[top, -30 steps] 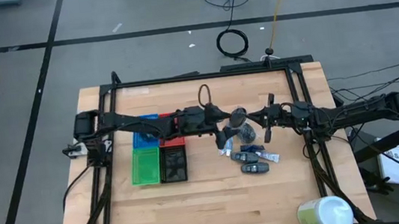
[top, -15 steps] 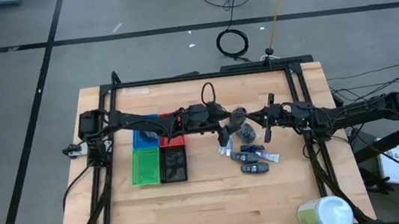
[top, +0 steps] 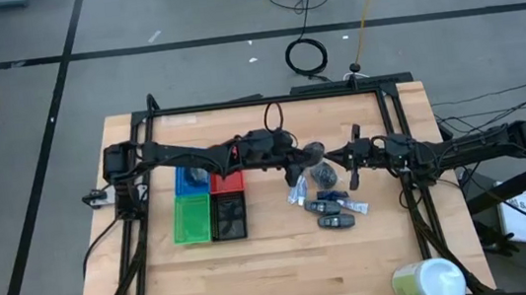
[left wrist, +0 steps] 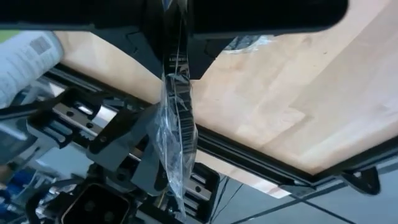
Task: Pick & Place Travel size toiletries
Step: Put the right black hairbrush into the blue bin
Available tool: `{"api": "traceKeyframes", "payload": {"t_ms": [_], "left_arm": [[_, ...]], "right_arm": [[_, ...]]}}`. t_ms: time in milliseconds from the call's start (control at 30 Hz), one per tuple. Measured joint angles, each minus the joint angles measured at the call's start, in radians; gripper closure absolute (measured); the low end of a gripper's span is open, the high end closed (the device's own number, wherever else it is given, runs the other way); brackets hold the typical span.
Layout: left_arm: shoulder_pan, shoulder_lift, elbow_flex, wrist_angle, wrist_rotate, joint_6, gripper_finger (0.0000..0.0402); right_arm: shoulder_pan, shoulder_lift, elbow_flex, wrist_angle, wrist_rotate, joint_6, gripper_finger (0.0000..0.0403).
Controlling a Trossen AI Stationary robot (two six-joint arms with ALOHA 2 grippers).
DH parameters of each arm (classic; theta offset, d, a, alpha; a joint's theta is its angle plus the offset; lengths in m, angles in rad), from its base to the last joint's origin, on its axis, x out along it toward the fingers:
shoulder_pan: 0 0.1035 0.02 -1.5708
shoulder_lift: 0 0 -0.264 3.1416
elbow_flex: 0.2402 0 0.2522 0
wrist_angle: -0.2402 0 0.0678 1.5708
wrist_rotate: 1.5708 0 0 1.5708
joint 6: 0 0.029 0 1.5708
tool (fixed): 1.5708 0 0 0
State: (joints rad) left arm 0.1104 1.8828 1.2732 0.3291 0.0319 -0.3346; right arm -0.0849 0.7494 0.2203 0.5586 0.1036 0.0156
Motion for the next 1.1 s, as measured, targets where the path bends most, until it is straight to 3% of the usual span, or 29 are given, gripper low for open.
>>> {"api": "traceKeyframes", "payload": {"t_ms": [100,200,300,400,533,667,800,900,1100], "left_arm": [[-0.001,-0.042,-0.001,-0.06,-0.01,0.038,0.0379],[-0.007,-0.119,-0.001,-0.172,-0.088,0.076,0.039],[-0.035,-0.209,0.0,-0.334,-0.24,0.094,0.0386],[-0.091,-0.297,-0.004,-0.52,-0.465,0.08,0.0383],[-0.186,-0.409,-0.034,-0.792,-0.741,-0.082,0.0391],[-0.283,-0.485,-0.083,-1.083,-0.922,-0.387,0.0386],[-0.341,-0.536,-0.161,-1.291,-0.955,-0.724,0.0392],[-0.365,-0.542,-0.223,-1.354,-0.942,-0.908,0.0391],[-0.344,-0.54,-0.334,-1.46,-0.802,-1.145,0.0387]], "right_arm": [[0.0,-0.001,0.001,0.003,-0.002,0.043,0.0386],[0.001,-0.006,0.0,-0.014,-0.005,0.051,0.035],[0.002,-0.021,0.0,-0.009,-0.005,0.052,0.0303],[0.003,-0.043,0.0,-0.012,-0.009,0.053,0.0256],[0.005,-0.075,0.0,-0.032,-0.033,0.057,0.021],[0.005,-0.093,0.0,-0.047,-0.03,0.062,0.0186],[0.005,-0.095,0.0,-0.048,-0.029,0.061,0.0179],[0.005,-0.095,0.0,-0.05,-0.028,0.061,0.018],[0.005,-0.095,0.0,-0.055,-0.027,0.07,0.0187]]}}
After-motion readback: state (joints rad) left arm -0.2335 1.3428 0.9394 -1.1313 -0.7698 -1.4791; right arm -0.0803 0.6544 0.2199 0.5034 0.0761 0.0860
